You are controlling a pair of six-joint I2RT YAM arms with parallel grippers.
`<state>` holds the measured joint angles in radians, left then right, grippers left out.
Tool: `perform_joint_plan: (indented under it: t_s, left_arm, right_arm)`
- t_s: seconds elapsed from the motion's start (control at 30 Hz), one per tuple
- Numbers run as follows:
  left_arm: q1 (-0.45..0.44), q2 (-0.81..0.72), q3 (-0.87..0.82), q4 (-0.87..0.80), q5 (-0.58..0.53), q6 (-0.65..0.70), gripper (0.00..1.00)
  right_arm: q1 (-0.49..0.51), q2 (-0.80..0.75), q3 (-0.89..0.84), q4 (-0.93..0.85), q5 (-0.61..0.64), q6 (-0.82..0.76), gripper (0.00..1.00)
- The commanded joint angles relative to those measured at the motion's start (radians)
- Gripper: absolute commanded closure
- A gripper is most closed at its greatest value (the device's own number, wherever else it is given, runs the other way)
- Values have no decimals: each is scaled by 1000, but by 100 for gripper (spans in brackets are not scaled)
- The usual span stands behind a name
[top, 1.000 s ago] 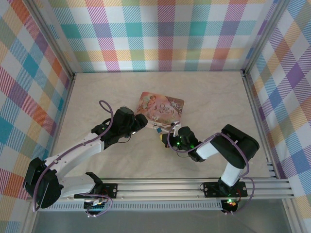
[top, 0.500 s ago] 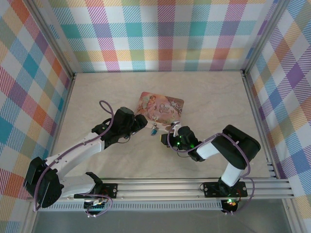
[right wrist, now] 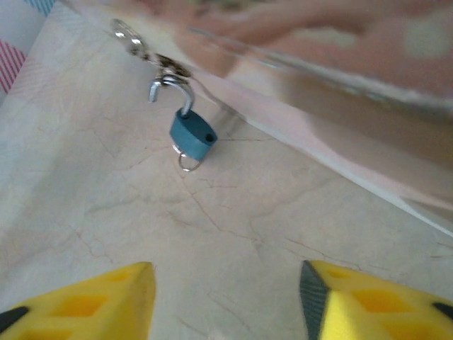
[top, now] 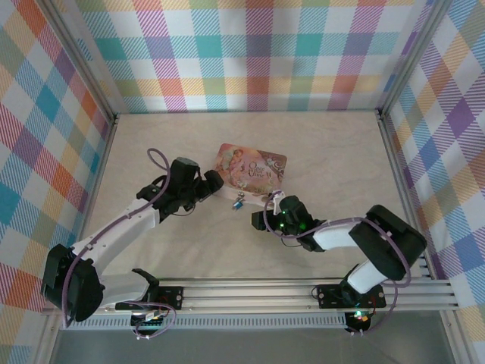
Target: Unlock the padlock with the key
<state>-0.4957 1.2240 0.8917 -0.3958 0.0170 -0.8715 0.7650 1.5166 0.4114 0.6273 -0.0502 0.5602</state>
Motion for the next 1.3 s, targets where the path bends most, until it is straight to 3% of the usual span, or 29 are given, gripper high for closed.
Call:
perform_joint_plan:
  t_s: [0.0,0.23,0.43,0.6,0.7,0.83,1.0,1.27]
  left_arm:
    - [43,15,30,-34,31,40,0]
    - [140,92,75,11,135,114,0]
    - [171,222,203,-25,144,226,0]
    - [214,339,282,23,230,277,0]
    - [220,448,387,-32,278,345,0]
    - [221,596,521,-95,338,416,0]
    - [221,730,628,-128,395,457,1]
    - [220,759,625,-120,475,481,4]
  right_arm:
    - [-7,-83,16,-137,-6,-56,32]
    - [-9,-274,42,-356,47,-95,0]
    - [-32,-418,48,-431,39,-127,0]
    - [-184,-465,32,-442,-127,-30,0]
    - [-260,-458,23,-433,-229,13,0]
    - [-338,-420,14,-371,-394,74,0]
    - [-399,-332,67,-387,-494,86,0]
    - [-458,-95,236,-420,-588,90,0]
